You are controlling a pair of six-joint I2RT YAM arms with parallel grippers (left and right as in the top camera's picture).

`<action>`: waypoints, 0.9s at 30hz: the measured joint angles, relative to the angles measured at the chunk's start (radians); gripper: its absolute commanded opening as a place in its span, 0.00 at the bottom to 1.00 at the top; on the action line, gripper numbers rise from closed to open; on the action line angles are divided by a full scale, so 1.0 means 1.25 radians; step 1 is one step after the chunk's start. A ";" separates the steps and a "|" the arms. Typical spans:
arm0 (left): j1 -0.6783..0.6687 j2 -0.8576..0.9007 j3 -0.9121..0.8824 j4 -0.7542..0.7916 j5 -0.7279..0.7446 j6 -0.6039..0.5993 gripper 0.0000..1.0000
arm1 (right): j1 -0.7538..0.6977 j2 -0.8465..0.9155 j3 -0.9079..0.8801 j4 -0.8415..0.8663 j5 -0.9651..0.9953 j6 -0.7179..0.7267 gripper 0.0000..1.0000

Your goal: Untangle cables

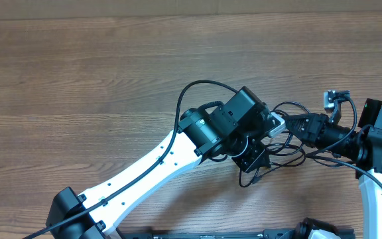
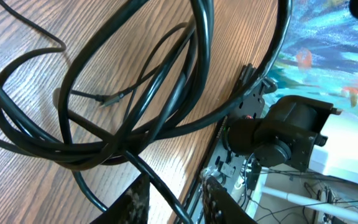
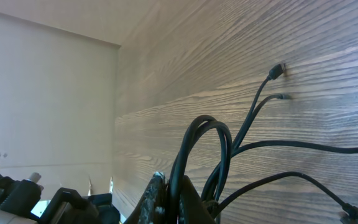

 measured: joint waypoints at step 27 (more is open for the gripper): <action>0.018 -0.047 -0.001 0.006 -0.043 0.004 0.04 | 0.000 0.000 0.000 -0.039 0.058 0.014 0.04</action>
